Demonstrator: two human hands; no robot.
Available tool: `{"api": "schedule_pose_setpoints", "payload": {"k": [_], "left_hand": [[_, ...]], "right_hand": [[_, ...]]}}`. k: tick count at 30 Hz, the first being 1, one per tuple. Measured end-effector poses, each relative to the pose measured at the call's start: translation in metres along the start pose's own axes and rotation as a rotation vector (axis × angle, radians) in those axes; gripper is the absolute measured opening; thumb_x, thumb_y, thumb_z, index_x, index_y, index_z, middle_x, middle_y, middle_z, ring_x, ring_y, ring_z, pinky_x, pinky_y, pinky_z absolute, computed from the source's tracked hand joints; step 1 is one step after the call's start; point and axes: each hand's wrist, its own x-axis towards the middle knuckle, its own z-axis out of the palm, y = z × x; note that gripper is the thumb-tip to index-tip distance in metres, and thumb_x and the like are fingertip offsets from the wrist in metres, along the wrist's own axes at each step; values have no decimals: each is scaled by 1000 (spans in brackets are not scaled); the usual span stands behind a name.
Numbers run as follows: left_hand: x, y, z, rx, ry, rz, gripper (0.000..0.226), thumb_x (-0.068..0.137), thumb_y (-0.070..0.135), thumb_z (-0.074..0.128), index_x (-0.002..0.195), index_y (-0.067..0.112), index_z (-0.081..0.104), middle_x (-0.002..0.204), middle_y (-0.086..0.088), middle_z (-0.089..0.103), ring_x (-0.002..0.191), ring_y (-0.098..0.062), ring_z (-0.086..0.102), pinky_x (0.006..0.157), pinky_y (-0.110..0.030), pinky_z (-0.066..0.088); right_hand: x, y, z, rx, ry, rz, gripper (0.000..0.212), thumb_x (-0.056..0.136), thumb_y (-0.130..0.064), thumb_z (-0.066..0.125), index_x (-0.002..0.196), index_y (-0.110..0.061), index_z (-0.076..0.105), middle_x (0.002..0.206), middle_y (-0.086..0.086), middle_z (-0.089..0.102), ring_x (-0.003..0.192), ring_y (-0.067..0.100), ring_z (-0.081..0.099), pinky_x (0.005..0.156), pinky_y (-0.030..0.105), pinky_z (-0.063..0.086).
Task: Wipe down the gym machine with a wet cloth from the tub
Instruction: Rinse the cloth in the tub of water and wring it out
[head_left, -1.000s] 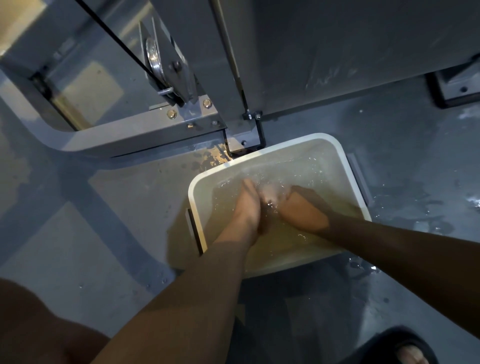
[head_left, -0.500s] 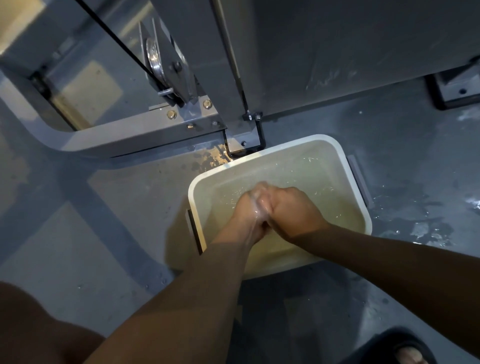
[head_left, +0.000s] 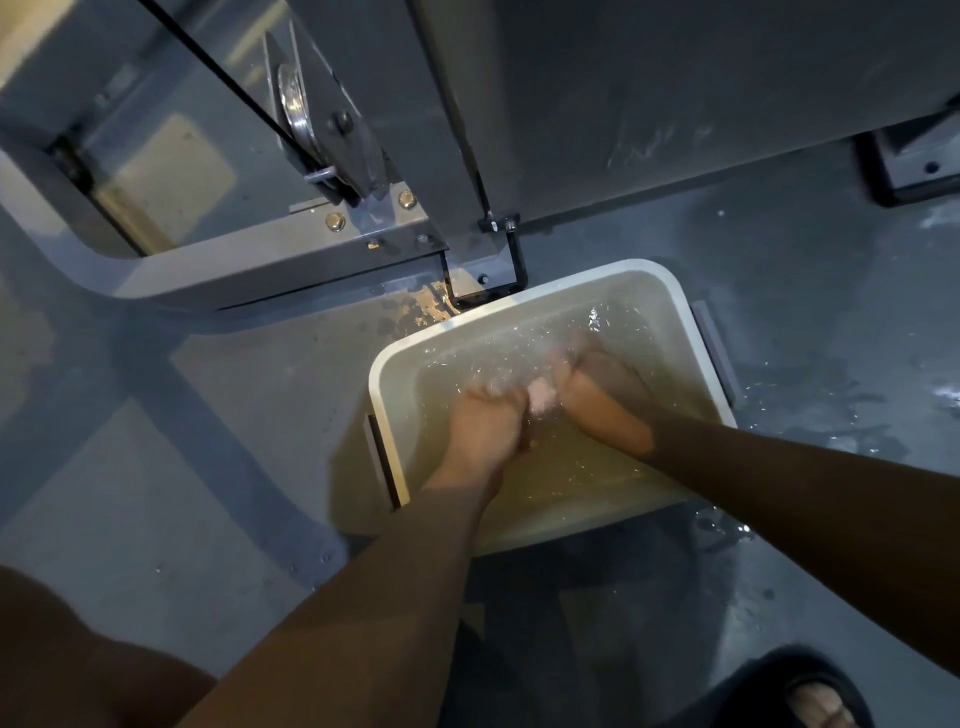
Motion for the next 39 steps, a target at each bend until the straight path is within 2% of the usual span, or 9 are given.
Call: {"api": "schedule_pose_setpoints", "payload": {"k": [4, 7, 10, 16, 19, 27, 31, 34, 39], "left_hand": [[6, 0, -4, 112, 129, 50, 23, 97, 0, 58, 120, 0, 59, 97, -12, 67, 92, -30, 68, 73, -32, 54], [10, 7, -6, 93, 134, -29, 26, 102, 6, 50, 125, 0, 62, 123, -18, 68, 113, -35, 65, 77, -29, 52], [11, 8, -11, 103, 167, -6, 36, 101, 31, 47, 90, 7, 71, 94, -14, 74, 90, -33, 68, 85, -39, 53], [19, -8, 2, 15, 139, 23, 19, 92, 10, 57, 86, -7, 61, 65, -15, 60, 50, -23, 53, 47, -26, 42], [23, -5, 5, -47, 46, -19, 21, 97, 1, 52, 82, 12, 60, 64, -2, 56, 50, -13, 52, 47, -24, 41], [12, 9, 15, -436, -89, -289, 26, 104, 20, 44, 93, 7, 65, 76, -10, 62, 70, -22, 64, 59, -27, 51], [-4, 12, 25, -327, -161, -246, 48, 94, 57, 59, 93, 10, 69, 70, -14, 60, 62, -24, 59, 62, -28, 53], [-7, 15, 18, -216, -266, -139, 47, 104, 50, 49, 72, 16, 55, 50, -3, 36, 42, -13, 31, 45, -20, 23], [-3, 7, 11, -120, -131, 20, 42, 101, 36, 50, 68, 11, 58, 54, -6, 48, 46, -20, 40, 46, -23, 30]], "right_hand": [[-11, 2, -6, 26, 105, -140, 50, 108, -47, 36, 96, -8, 66, 82, 9, 68, 84, 26, 64, 86, 35, 51], [-12, 3, -6, 177, -149, -141, 47, 93, -61, 58, 120, -23, 57, 104, -3, 73, 97, 14, 69, 91, 35, 55], [-14, 3, -8, 46, -159, -210, 10, 96, -31, 68, 86, -31, 67, 83, -8, 70, 78, 3, 66, 67, 11, 49], [-6, 1, 11, -72, -3, -51, 28, 93, -33, 67, 80, -9, 73, 81, 9, 74, 83, 28, 70, 72, 31, 52], [-17, -8, 20, 72, -99, -123, 37, 107, -28, 44, 107, 0, 67, 110, 21, 67, 99, 34, 59, 77, 31, 38], [-23, -20, 14, 253, 118, -316, 53, 106, -34, 44, 57, -15, 55, 57, 2, 58, 61, 16, 56, 66, 35, 47], [-10, -13, 16, 105, 107, -185, 45, 110, -24, 35, 87, -6, 69, 82, 8, 63, 90, 29, 65, 76, 26, 37], [-8, -8, 4, 41, 171, -228, 53, 110, -33, 32, 62, -20, 52, 61, -5, 55, 67, 19, 56, 69, 29, 35], [-2, -2, -6, 149, 148, -33, 60, 109, -53, 28, 83, -13, 63, 76, 6, 65, 74, 21, 62, 64, 33, 44]]}}
